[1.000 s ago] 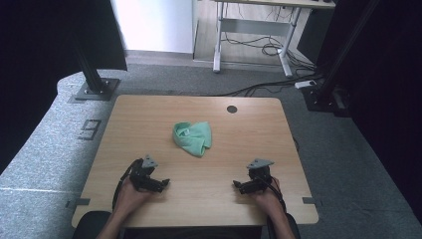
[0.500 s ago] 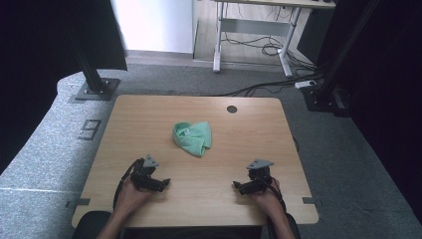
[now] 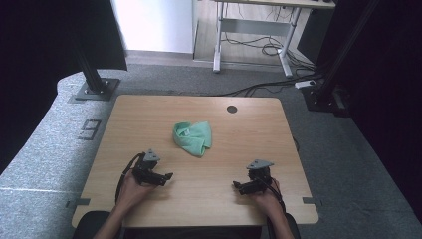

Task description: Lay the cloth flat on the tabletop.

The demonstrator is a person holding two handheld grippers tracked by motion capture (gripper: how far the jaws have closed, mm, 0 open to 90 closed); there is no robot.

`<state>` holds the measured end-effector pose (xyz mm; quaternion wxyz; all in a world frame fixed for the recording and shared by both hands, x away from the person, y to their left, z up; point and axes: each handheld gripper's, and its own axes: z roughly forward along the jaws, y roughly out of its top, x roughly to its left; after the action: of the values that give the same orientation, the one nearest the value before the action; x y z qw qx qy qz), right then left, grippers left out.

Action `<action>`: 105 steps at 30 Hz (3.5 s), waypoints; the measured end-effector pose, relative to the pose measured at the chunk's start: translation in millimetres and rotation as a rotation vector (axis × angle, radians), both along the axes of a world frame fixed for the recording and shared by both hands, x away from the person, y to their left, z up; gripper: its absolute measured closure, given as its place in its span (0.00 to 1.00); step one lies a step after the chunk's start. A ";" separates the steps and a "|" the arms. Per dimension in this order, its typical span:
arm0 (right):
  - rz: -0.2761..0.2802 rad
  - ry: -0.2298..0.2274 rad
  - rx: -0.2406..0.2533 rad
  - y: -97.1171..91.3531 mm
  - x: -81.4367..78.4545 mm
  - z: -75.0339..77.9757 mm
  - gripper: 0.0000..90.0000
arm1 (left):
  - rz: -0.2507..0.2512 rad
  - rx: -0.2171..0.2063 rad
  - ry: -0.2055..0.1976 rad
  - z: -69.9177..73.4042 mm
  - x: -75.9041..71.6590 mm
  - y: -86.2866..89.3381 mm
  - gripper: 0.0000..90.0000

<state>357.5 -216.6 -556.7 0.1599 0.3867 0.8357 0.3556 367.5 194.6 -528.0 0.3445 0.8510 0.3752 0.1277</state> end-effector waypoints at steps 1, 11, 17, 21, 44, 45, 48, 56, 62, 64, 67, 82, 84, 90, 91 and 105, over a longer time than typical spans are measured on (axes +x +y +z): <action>-0.001 0.000 0.000 0.1 -0.1 0.0 0.00 | -0.005 -0.004 0.000 0.7 0.6 -1.0 0.12; -0.008 0.001 0.000 0.5 -0.7 0.0 0.00 | -0.064 -0.056 0.006 14.4 14.2 -16.2 0.17; -0.011 0.001 0.000 0.6 -1.0 0.0 0.00 | -0.081 -0.074 -0.010 23.4 26.9 -29.3 0.21; -0.011 0.001 0.000 0.6 -1.1 0.0 0.00 | -0.096 -0.068 -0.029 31.2 37.4 -37.3 0.25; -0.014 0.002 0.000 0.7 -1.4 0.1 0.00 | -0.150 -0.043 -0.044 47.9 90.9 -94.3 0.47; -0.013 0.002 0.000 0.7 -1.4 0.0 0.00 | -0.149 -0.038 -0.044 47.6 93.1 -97.0 0.49; -0.013 0.001 0.000 0.6 -1.3 0.0 0.00 | -0.150 -0.042 -0.036 45.1 99.9 -105.4 0.51; -0.012 0.002 0.000 0.7 -1.6 0.0 0.00 | -0.131 -0.015 -0.025 32.8 113.8 -119.5 0.59; -0.013 0.002 0.001 0.7 -1.7 0.0 0.00 | -0.116 0.045 -0.007 15.2 114.6 -123.0 0.65; -0.013 0.003 0.001 0.7 -1.8 0.1 0.00 | -0.119 0.065 0.007 9.2 114.2 -122.3 0.70; -0.013 0.003 0.000 0.6 -1.8 0.0 0.00 | -0.126 0.083 0.011 5.2 112.0 -120.9 0.85; 0.051 0.015 0.081 1.1 -3.5 3.5 0.17 | -0.142 0.013 -0.021 26.5 85.9 -91.7 0.95; 0.058 0.017 0.080 2.7 -2.9 4.0 0.19 | -0.129 -0.007 -0.027 29.5 81.0 -81.8 0.95; 0.101 0.049 0.109 12.0 0.4 6.9 0.22 | -0.091 -0.044 -0.039 29.1 68.7 -56.8 0.94; 0.106 0.049 0.116 14.1 0.7 8.0 0.22 | -0.084 -0.044 -0.040 27.8 66.8 -53.2 0.94; 0.236 0.079 0.129 64.2 27.2 28.3 0.36 | -0.002 0.011 -0.016 -1.9 58.5 -18.5 0.83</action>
<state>384.8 -152.3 -528.4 0.0587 0.3088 0.8564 0.4096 426.1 176.1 -529.9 0.3430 0.8521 0.3710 0.1363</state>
